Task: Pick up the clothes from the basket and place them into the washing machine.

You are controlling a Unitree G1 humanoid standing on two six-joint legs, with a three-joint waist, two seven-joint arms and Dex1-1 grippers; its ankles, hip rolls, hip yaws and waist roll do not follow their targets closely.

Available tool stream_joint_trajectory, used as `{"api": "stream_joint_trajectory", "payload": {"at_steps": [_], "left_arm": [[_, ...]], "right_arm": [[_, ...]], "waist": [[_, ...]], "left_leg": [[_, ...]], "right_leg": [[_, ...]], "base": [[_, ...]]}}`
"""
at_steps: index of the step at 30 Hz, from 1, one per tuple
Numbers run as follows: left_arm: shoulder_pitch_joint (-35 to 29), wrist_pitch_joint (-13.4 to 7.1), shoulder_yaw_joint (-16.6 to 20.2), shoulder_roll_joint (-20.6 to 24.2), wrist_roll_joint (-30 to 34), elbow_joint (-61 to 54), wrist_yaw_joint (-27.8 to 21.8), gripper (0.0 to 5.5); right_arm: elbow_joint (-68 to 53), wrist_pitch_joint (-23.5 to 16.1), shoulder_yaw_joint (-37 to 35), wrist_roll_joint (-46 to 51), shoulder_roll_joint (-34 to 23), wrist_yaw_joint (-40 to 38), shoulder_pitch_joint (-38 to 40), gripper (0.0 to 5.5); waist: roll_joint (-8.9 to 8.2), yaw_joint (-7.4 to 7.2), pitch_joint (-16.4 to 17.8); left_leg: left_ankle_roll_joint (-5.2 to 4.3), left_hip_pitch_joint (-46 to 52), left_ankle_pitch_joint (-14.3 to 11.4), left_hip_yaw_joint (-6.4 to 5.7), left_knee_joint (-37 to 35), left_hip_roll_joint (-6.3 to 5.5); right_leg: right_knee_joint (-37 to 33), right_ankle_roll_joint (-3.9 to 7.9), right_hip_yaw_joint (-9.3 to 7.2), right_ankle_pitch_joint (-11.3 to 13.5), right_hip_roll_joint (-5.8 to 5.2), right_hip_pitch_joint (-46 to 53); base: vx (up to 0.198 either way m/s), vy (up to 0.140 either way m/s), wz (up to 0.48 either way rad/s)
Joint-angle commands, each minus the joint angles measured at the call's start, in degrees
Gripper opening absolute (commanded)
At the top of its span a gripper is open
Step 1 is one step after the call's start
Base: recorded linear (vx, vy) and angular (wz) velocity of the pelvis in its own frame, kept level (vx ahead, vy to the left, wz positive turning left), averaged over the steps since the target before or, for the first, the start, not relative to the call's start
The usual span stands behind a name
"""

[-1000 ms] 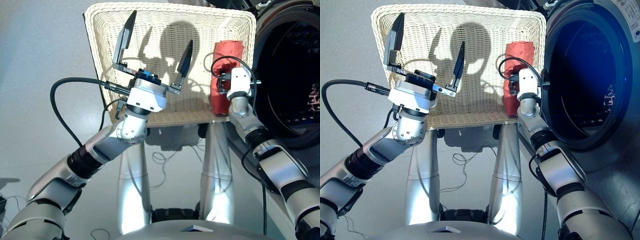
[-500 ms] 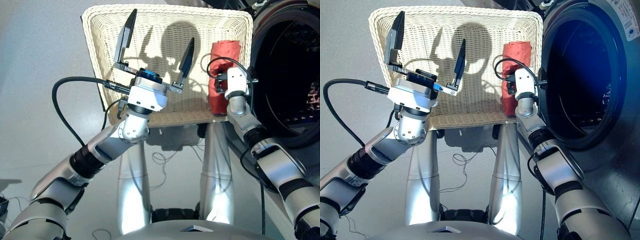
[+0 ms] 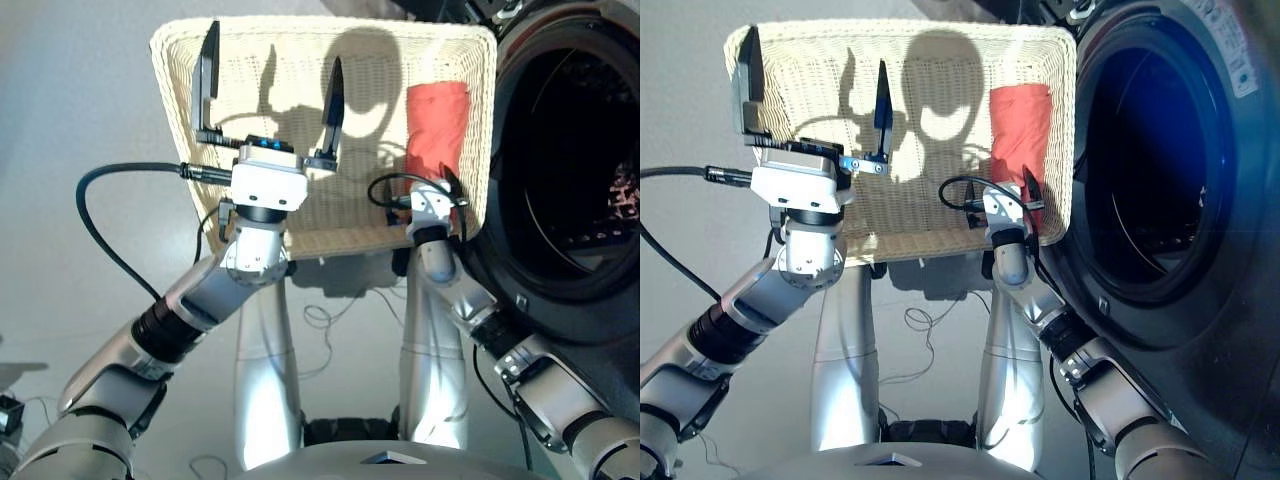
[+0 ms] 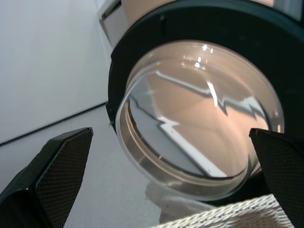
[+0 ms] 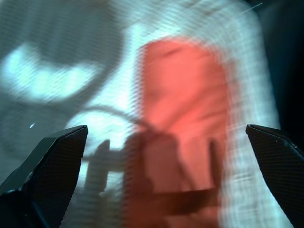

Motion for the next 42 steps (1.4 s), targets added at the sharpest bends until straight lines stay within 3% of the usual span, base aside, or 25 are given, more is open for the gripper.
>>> {"api": "stream_joint_trajectory", "payload": {"at_steps": [1,21,22,25,29,30,31,33,35,36,42], "left_arm": [[-1.42,-3.16,-1.43,2.43,2.77,-5.81,1.51,5.5],[-2.3,-4.96,-2.41,-0.25,-2.35,-4.81,1.71,5.5],[-2.74,-5.14,-2.42,-0.35,-2.48,-4.88,1.53,5.5],[-2.91,-5.48,-2.61,-0.32,-3.12,-5.02,1.2,5.5],[-2.99,-5.78,-2.91,-0.45,-4.11,-5.2,0.86,5.5],[-2.61,-5.77,-3.12,-0.53,-4.17,-5.14,0.85,5.5],[-3.23,-6.0,-3.05,-0.4,-4.42,-5.3,0.68,5.5],[-3.3,-6.21,-3.27,-0.5,-4.92,-5.51,0.48,5.5],[-2.81,-6.03,-3.93,-0.91,-5.53,-5.62,0.26,5.5],[-3.29,-6.03,-3.76,-0.8,-5.48,-5.68,0.27,5.5],[-3.73,-5.17,-4.28,-0.64,-5.05,-5.7,0.21,5.5]], "right_arm": [[-6.32,-4.09,-1.24,-0.3,-1.06,0.17,2.51,5.5],[28.51,1.74,4.09,1.62,11.27,-1.77,-14.83,5.5],[30.29,1.98,4.01,1.94,11.68,-1.46,-15.85,5.5],[35.65,2.28,4.02,3.7,13.41,-0.82,-17.7,5.5],[42.62,2.47,2.42,7.0,14.7,-0.59,-20.31,5.5],[42.86,2.43,2.46,7.08,14.86,-0.49,-19.93,5.5],[45.52,2.48,1.76,8.46,14.99,-0.21,-21.52,5.5],[48.76,2.47,0.63,11.1,15.43,0.16,-22.68,5.5],[53.01,2.34,-1.8,15.62,15.9,-0.1,-23.58,5.5],[53.07,2.23,-1.89,15.69,15.77,-0.03,-24.16,5.5],[58.05,2.76,-4.63,16.68,14.29,-3.01,-27.02,5.5]], "waist": [[-0.61,-1.1,-0.68],[1.68,1.46,-0.68],[1.82,1.52,-0.68],[2.31,2.01,-0.68],[2.95,2.55,-0.68],[2.96,2.62,-0.68],[3.24,2.82,-0.68],[3.51,3.12,-0.68],[4.02,3.46,-0.68],[4.02,3.46,-0.68],[4.54,3.83,-0.68]], "left_leg": [[2.0,2.62,-1.42,3.71,-1.82,-1.03],[1.84,2.28,-1.4,3.32,-1.4,-1.39],[2.06,0.95,0.51,3.4,-2.17,-1.44],[1.99,0.9,0.47,3.43,-2.04,-1.52],[2.0,0.74,0.31,3.4,-1.71,-1.51],[1.77,1.99,-1.53,3.28,-1.01,-1.5],[1.97,0.52,0.35,3.38,-1.64,-1.57],[1.97,0.16,0.27,3.36,-1.09,-1.71],[1.68,1.3,-1.83,3.22,0.31,-1.88],[1.92,-0.04,-0.07,3.3,-0.32,-1.87],[1.86,-0.1,-0.11,3.45,-0.3,-1.95]], "right_leg": [[-2.07,-0.58,-1.7,1.13,0.31,-0.75],[-1.54,-0.98,-2.22,1.04,0.0,-0.57],[-2.39,-1.23,-2.25,2.8,0.0,-1.82],[-2.48,-1.33,-2.28,2.81,0.02,-1.69],[-1.97,-1.27,-2.32,2.66,-0.05,-1.91],[-1.15,-1.04,-2.28,0.93,-0.06,-0.73],[-1.84,-1.31,-2.41,2.63,-0.06,-2.08],[-1.37,-1.36,-2.53,2.6,-0.16,-2.35],[0.27,-1.16,-2.61,0.65,-0.25,-1.38],[-0.51,-1.4,-2.71,2.31,-0.23,-2.6],[-0.29,-1.55,-2.91,2.27,-0.49,-2.73]], "base": [[0.0,0.0,0.0],[-0.004,0.0,0.001],[-0.085,-0.003,0.019],[-0.028,-0.001,0.007],[0.022,0.0,0.002],[0.0,0.0,0.0],[0.0,0.0,0.0],[-0.045,-0.003,0.005],[0.044,-0.001,0.003],[0.0,0.0,0.0],[-0.014,-0.001,0.003]]}}
